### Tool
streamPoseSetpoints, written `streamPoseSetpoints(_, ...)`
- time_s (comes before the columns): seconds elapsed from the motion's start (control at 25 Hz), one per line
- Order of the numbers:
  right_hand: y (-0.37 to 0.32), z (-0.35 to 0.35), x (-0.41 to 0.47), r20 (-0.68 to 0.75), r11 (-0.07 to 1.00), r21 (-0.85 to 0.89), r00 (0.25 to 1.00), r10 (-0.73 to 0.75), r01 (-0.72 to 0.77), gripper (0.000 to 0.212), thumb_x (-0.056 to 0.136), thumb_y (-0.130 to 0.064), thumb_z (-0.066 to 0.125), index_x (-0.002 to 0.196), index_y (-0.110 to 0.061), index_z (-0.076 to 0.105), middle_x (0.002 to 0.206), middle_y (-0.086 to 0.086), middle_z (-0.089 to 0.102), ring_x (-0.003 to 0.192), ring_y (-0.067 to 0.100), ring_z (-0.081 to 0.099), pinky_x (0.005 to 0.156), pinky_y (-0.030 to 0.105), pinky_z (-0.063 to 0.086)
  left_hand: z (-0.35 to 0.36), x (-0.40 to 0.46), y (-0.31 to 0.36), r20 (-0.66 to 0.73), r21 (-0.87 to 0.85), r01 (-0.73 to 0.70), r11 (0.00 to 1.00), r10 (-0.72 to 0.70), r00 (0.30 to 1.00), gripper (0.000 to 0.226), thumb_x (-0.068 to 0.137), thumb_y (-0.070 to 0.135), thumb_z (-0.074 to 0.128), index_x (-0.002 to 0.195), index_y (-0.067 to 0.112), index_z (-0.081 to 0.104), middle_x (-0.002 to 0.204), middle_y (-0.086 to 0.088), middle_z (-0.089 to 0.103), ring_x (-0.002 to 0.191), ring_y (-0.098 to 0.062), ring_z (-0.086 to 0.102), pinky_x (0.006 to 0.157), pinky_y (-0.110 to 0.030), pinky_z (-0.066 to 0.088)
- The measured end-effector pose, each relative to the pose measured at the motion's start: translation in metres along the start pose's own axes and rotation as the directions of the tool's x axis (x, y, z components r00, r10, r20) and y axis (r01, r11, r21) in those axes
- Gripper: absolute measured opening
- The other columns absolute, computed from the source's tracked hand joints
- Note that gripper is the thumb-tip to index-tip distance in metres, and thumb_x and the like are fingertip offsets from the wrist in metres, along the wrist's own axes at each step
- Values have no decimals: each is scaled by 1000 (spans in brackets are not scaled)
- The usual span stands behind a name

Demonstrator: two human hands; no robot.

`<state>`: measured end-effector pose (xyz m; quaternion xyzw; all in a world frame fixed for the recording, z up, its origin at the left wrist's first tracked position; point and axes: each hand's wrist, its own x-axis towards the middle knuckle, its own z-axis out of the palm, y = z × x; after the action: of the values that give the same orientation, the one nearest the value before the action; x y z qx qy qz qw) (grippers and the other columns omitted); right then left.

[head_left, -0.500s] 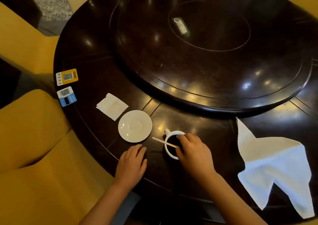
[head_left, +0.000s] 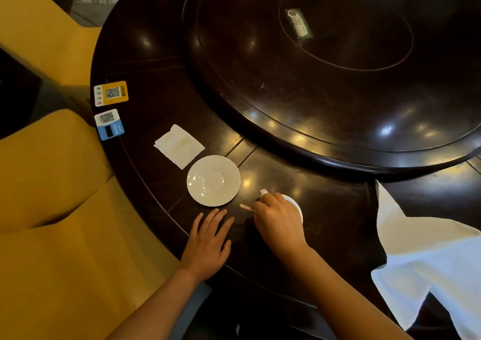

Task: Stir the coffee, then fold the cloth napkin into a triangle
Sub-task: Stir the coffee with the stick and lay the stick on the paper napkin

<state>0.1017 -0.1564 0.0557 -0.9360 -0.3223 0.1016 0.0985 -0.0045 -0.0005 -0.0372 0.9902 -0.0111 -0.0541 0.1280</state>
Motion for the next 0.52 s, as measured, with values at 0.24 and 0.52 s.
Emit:
streamPoseSetpoints(0.24,-1,-13,-6,-133,989,146,991,4,15,7,82,-8,65,83,-8,72,80,9,67,69,24,60,56,35,53,-1,0,-2,29,1,-28,1000,28,999,59,87,45,40,141,22,37,150,-8,35,140,-23,26,110,-52,21)
streamPoseSetpoints(0.52,26,-42,5,-162,815,561,945,285,-149,16,81,-7,68,96,-11,71,90,4,67,75,10,61,73,29,55,-1,2,-2,56,6,-24,1000,23,998,63,84,48,43,141,24,36,150,-7,34,140,-23,24,108,-58,19)
